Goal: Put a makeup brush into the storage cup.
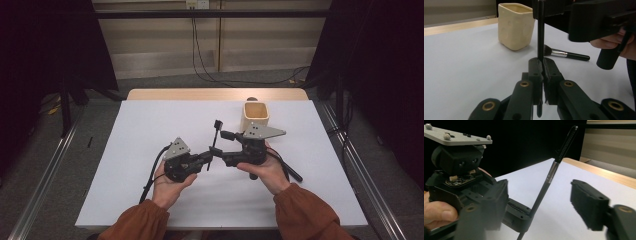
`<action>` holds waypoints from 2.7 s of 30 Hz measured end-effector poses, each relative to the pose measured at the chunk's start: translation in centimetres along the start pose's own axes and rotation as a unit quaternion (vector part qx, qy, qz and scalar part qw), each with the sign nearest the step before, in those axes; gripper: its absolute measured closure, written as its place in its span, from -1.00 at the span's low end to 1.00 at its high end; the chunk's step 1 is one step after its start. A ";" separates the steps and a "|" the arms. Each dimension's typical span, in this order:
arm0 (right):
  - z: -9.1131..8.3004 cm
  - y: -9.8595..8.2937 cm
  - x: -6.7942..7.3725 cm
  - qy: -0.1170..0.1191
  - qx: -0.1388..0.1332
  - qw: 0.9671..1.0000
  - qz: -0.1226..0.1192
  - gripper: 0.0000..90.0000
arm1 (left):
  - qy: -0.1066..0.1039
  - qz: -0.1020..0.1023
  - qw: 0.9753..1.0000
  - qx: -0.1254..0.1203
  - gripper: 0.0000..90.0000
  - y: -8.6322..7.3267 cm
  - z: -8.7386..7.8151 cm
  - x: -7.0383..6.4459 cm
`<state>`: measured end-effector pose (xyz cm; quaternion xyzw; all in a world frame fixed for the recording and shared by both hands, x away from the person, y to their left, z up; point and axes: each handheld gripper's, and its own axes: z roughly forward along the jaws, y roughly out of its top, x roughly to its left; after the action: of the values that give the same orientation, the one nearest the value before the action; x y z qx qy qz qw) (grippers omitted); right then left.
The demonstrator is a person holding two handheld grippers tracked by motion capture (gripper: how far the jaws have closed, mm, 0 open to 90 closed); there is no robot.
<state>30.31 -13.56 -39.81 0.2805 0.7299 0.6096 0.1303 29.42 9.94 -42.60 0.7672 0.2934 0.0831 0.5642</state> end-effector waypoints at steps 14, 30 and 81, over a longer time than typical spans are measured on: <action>0.2 -0.7 -0.6 0.006 0.017 1.000 0.014 0.42 | -0.006 0.004 1.000 0.009 0.91 -0.4 0.7 -0.6; 0.5 -0.9 -1.0 0.018 0.026 0.999 0.035 0.85 | 0.003 0.019 1.000 0.013 0.90 -0.8 1.3 -0.9; -2.3 -0.3 -2.0 -0.009 -0.003 1.000 0.028 0.91 | 0.065 0.030 0.997 0.006 -0.91 0.0 -0.2 0.3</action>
<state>30.69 -16.60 -39.88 0.3057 0.7189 0.6125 0.1209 29.54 10.31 -42.61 0.7719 0.3065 0.1482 0.5370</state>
